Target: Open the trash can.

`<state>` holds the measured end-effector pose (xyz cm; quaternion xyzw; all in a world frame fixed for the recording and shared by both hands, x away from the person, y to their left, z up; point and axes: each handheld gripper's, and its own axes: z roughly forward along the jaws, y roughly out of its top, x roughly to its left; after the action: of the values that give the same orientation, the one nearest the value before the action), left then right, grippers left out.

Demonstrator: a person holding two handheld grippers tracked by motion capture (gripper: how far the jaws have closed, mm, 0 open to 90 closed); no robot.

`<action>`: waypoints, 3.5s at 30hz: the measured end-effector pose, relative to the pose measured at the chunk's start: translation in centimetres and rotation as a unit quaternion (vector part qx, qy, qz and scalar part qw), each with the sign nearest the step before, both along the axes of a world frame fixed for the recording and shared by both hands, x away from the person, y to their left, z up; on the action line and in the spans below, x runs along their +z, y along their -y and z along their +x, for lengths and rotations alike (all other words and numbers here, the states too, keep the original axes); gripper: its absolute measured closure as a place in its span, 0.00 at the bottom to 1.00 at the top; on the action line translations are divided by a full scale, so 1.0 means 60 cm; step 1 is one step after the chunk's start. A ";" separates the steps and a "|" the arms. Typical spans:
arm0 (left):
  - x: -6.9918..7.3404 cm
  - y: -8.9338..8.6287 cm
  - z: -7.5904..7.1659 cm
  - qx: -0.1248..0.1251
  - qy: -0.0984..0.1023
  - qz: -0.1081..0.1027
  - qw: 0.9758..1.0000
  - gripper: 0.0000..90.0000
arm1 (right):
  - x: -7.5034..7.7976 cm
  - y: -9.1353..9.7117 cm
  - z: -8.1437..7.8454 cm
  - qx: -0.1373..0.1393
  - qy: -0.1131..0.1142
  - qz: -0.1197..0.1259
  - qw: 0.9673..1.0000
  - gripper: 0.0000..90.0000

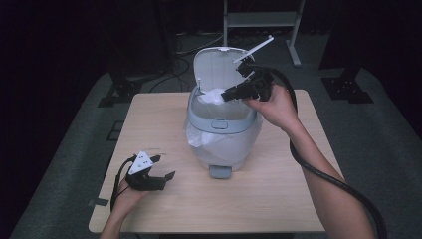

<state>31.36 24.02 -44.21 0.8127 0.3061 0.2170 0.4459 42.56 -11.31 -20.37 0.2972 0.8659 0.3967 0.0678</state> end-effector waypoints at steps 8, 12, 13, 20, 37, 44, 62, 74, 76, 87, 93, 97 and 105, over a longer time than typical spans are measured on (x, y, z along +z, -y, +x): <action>0.000 -0.001 0.000 0.000 0.000 -0.001 1.000 0.20 | -0.005 0.001 0.003 -0.002 -0.001 0.000 1.000 0.85; 0.001 -0.002 0.000 0.001 -0.001 -0.001 1.000 0.20 | -0.006 0.011 0.002 -0.007 0.002 0.001 1.000 0.85; 0.001 -0.002 0.000 0.001 -0.001 -0.001 1.000 0.20 | -0.006 0.011 0.002 -0.007 0.002 0.001 1.000 0.85; 0.000 0.000 0.000 0.001 0.000 -0.001 1.000 0.20 | -0.005 0.049 0.002 -0.023 0.001 0.003 1.000 0.90; 0.000 -0.001 0.000 0.001 0.001 0.001 1.000 0.20 | -0.012 0.112 0.016 -0.056 -0.005 0.017 0.998 0.98; 0.001 -0.005 0.000 0.004 0.001 -0.003 1.000 0.20 | -0.015 0.135 0.038 -0.076 -0.011 0.024 0.997 1.00; 0.002 -0.008 -0.007 0.007 0.002 -0.004 1.000 0.20 | -0.001 0.176 0.116 -0.139 -0.025 0.055 0.988 1.00; 0.000 -0.010 -0.007 0.008 0.001 -0.004 1.000 0.20 | 0.011 0.144 0.136 -0.123 -0.027 0.090 0.988 0.99; 0.000 -0.010 -0.007 0.007 0.001 -0.002 1.000 0.20 | 0.015 0.139 0.135 -0.121 -0.026 0.094 0.988 0.99; 0.001 -0.009 -0.008 0.007 0.000 -0.004 1.000 0.20 | 0.026 0.134 0.135 -0.109 -0.023 0.107 0.988 0.99; 0.001 -0.011 -0.007 0.008 0.001 -0.006 1.000 0.20 | 0.026 0.129 0.137 -0.099 -0.029 0.117 0.988 0.99; 0.002 -0.010 -0.008 0.008 0.001 -0.008 1.000 0.20 | 0.026 0.117 0.132 -0.079 -0.039 0.108 0.990 0.99; 0.002 -0.008 -0.008 0.006 0.001 -0.006 1.000 0.20 | 0.026 0.107 0.107 -0.047 -0.039 0.083 0.995 0.99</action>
<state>30.91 24.51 -44.10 0.8080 0.3117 0.2186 0.4496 48.98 -17.75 -18.80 0.3573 0.8170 0.4517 0.0281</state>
